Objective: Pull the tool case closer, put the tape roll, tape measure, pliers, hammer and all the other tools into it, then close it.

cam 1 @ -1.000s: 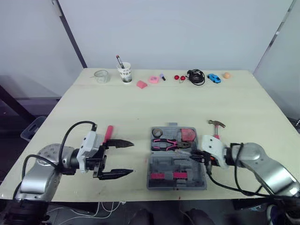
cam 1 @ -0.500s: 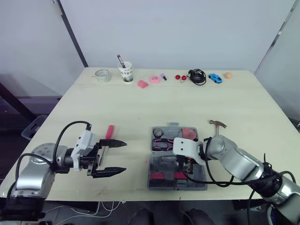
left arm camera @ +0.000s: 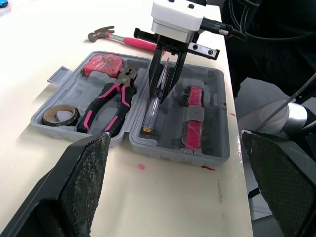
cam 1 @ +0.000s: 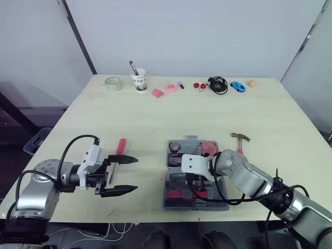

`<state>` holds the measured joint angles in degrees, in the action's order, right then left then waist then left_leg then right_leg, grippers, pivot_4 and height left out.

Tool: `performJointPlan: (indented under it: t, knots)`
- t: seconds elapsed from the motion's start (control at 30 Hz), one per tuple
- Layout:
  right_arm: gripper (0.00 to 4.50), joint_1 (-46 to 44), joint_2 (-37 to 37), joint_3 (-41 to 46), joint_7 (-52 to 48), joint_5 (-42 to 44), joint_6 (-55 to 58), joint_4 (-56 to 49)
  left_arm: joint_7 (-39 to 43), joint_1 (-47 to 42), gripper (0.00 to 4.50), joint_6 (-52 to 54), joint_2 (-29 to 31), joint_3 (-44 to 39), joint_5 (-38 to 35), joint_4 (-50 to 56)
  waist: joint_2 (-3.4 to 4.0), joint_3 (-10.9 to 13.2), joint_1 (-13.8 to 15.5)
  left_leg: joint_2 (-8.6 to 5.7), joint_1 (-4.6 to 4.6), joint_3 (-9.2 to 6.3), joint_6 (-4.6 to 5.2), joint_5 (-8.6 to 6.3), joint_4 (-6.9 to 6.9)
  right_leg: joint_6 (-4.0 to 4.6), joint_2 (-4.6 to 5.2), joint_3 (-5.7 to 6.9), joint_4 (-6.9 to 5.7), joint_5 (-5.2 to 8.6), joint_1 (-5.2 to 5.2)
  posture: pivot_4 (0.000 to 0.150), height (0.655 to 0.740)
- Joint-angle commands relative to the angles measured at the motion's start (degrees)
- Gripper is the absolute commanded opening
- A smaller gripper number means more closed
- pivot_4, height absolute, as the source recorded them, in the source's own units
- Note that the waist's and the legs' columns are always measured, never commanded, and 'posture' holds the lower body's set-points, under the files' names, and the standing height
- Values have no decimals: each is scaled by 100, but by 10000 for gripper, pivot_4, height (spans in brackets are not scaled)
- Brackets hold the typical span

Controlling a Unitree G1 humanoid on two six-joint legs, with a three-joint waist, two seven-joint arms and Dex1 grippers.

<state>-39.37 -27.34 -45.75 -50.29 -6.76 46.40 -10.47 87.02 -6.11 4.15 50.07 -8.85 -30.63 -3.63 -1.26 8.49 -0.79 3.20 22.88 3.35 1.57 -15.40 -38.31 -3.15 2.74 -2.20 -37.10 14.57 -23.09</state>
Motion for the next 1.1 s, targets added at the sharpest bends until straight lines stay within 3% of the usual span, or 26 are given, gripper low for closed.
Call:
performJointPlan:
  t: [0.03,0.37,0.4,0.5,0.53,0.57,0.8,0.93,1.1]
  knots:
    - [693,-92,102,59,-21,-121,-270,38,50,-11,45000,-101,101,-213,-22,-2,0,0,0,0,0,0,0,0,0,0,0,0,-1,0,0,1500,7400]
    - [693,-36,261,129,-46,-323,-689,306,86,-44,45000,-144,149,-198,-4,-87,-1,-1,-15,2,-2,1,0,0,0,0,-1,0,-6,0,-2,1500,7400]
    - [10004,-28,254,141,-54,-337,-708,303,84,-41,45000,-143,150,-197,-5,-83,-1,-1,-15,2,-2,1,0,0,0,0,-1,0,-7,0,-2,1500,7400]
    - [22127,35,253,228,-26,-351,-839,259,83,-34,45000,-127,153,-198,-18,-76,-1,-1,-11,2,-3,1,0,0,0,0,-1,0,-11,0,-4,1500,7400]
    - [29537,53,234,250,-26,-360,-872,228,90,-18,45000,-130,154,-202,-22,-75,-1,-1,-11,2,-3,1,0,0,-1,1,-1,0,-12,1,-4,1500,7400]
    - [31214,69,215,275,-25,-367,-926,196,93,-2,45000,-134,153,-203,-24,-71,-1,-1,-10,2,-3,2,0,0,-1,1,0,0,-12,1,-4,1500,7400]
    - [31214,215,59,578,-91,-332,-941,-95,55,28,45000,-117,120,-185,-38,-7,-2,-1,-2,2,-2,2,0,0,0,0,0,0,-12,0,-4,1500,7400]
    - [31214,474,248,997,-119,110,-1091,-218,22,1,45000,-130,84,-161,-19,-26,-2,-1,-1,2,-2,2,0,0,0,1,0,0,-12,1,-4,1500,7400]
    - [9848,653,310,1142,-69,207,-1386,-65,-17,-25,45000,-172,36,-122,22,-48,-2,-1,-3,2,-2,2,0,0,0,0,0,0,-12,0,-4,1500,7400]
